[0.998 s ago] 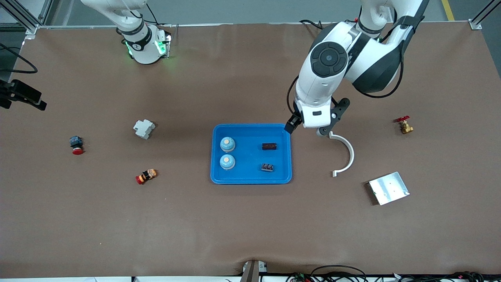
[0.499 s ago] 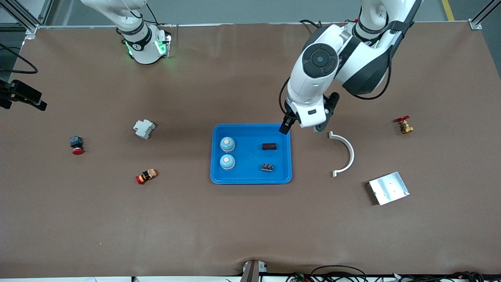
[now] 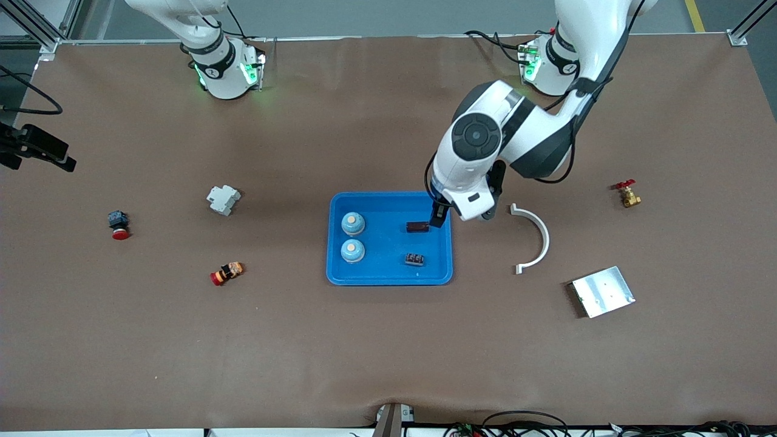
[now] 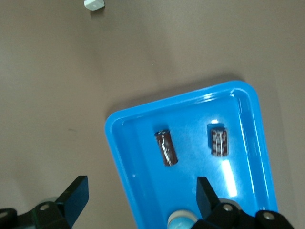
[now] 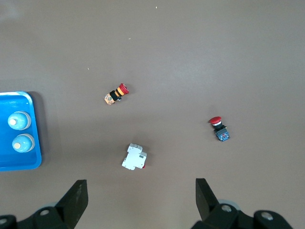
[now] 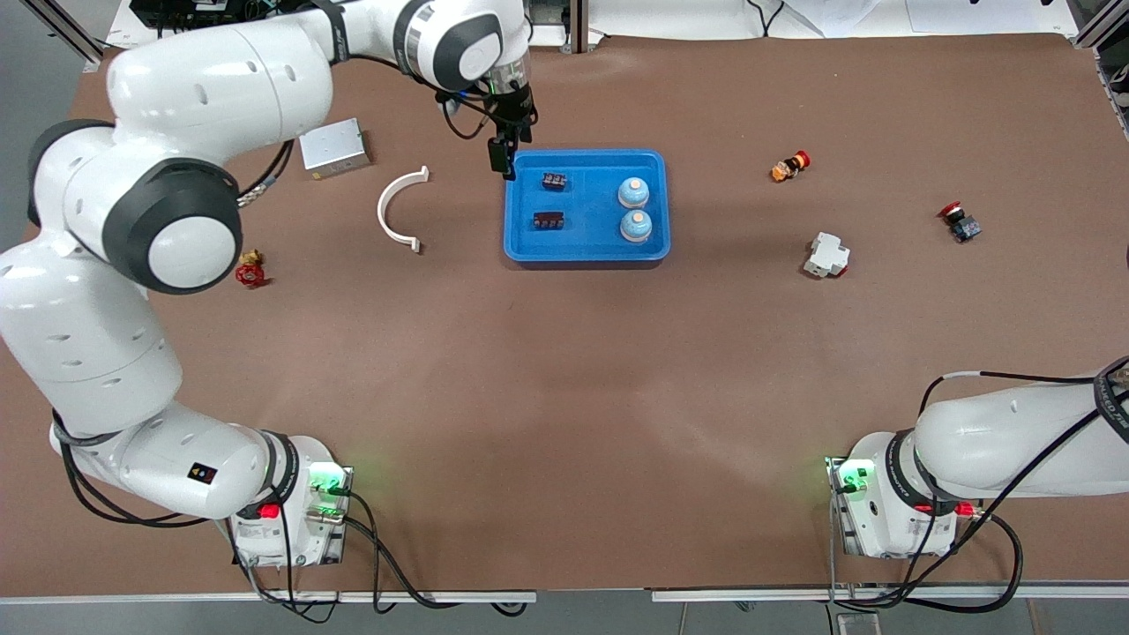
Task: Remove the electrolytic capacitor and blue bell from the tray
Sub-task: 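Lower the left gripper over a brown capacitor in the tray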
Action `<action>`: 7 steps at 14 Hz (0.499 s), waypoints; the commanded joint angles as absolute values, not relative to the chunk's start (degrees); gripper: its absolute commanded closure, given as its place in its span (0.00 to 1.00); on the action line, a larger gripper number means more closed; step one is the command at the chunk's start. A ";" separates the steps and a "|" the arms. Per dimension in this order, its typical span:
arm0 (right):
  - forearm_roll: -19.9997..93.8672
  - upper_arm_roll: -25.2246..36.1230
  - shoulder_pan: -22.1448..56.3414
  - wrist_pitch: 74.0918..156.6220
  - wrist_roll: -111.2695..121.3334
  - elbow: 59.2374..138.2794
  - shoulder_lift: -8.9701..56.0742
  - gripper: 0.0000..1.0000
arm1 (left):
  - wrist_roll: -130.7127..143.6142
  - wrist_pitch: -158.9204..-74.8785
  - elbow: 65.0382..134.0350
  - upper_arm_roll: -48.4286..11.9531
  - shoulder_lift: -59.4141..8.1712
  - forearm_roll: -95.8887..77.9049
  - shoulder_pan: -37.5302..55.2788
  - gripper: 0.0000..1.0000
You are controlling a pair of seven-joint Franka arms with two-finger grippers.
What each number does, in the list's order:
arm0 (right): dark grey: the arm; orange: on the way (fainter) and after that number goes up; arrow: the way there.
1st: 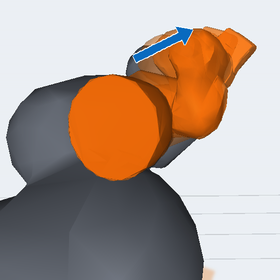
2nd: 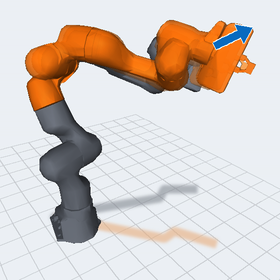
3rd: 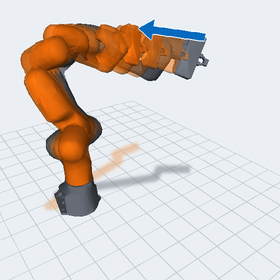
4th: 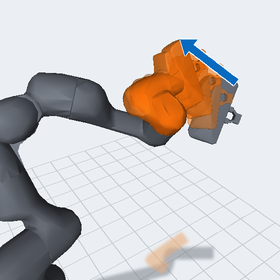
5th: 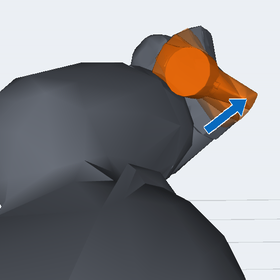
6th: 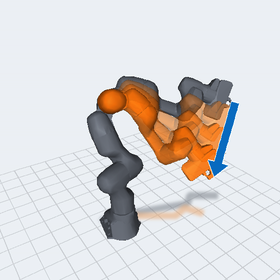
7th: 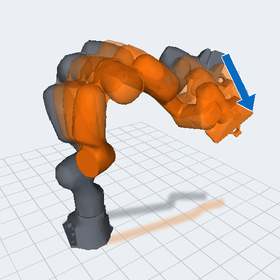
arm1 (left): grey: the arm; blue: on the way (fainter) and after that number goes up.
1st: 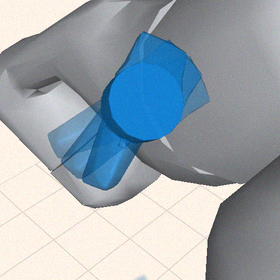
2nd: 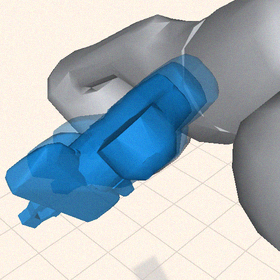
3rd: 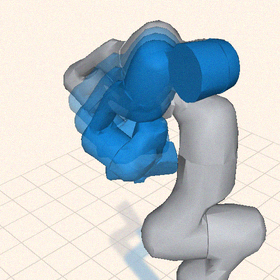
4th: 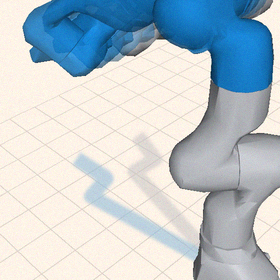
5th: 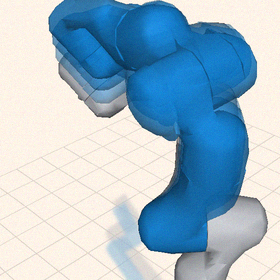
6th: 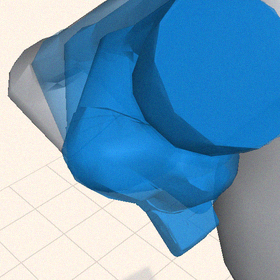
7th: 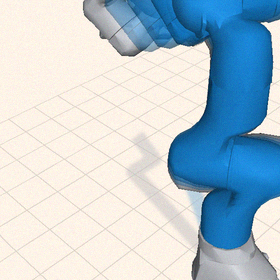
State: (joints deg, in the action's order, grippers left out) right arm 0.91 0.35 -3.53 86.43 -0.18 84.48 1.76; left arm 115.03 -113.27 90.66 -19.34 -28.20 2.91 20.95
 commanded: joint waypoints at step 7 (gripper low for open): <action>1.14 -0.18 -0.19 85.87 -1.23 84.81 1.76 0.00 | 129.01 -121.20 90.79 -19.34 -36.46 7.72 22.32 0.00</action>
State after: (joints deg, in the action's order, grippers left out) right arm 1.05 -0.24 -2.43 86.36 -0.22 84.60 1.79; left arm 125.69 -119.86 90.88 -19.31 -34.99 5.08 21.11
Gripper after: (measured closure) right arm 0.000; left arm 0.000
